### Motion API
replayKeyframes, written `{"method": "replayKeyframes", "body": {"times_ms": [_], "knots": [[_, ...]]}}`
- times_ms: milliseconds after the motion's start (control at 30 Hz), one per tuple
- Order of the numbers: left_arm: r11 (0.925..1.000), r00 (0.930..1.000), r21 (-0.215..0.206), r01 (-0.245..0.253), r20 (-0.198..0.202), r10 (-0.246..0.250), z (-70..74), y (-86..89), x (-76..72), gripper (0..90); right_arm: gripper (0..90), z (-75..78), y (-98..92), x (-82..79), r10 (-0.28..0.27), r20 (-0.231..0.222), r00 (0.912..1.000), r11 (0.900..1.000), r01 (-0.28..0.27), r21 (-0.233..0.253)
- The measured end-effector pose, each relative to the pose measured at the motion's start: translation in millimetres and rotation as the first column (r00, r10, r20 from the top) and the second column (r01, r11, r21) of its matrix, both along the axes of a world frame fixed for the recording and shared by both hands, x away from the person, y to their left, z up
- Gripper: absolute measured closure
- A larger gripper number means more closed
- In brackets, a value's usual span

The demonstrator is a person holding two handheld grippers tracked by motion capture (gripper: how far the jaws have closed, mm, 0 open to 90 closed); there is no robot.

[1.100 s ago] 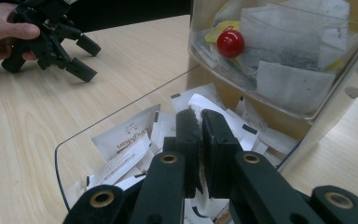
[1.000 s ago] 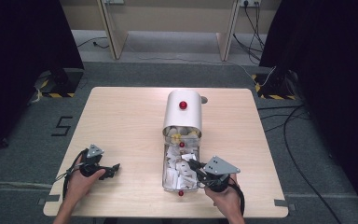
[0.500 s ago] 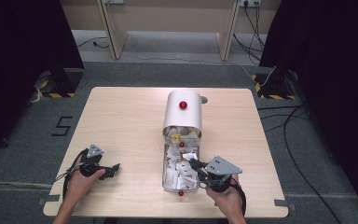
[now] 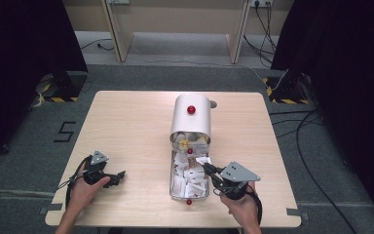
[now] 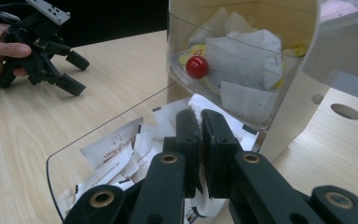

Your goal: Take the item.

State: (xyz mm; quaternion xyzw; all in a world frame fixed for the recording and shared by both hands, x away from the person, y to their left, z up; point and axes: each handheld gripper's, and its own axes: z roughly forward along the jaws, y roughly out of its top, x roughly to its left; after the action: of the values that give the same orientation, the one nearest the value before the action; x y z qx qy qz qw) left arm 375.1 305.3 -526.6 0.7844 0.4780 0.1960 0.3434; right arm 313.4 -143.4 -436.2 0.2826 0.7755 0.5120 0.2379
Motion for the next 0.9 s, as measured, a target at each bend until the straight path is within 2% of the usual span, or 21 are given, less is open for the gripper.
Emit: {"method": "replayKeyframes", "body": {"times_ms": [567,900], "knots": [[1.0000,1.0000,0.000,0.000,0.000,0.000,0.0,0.0,0.1,0.0,86.2,10.2,-23.8,-0.7,-0.064,0.027,0.9975,0.998,0.064,0.023],[1.0000,1.0000,0.000,0.000,0.000,0.000,0.0,-0.1,0.2,0.0,86.2,13.0,-44.7,4.2,-0.122,0.034,0.9920,0.992,0.121,0.034]]}}
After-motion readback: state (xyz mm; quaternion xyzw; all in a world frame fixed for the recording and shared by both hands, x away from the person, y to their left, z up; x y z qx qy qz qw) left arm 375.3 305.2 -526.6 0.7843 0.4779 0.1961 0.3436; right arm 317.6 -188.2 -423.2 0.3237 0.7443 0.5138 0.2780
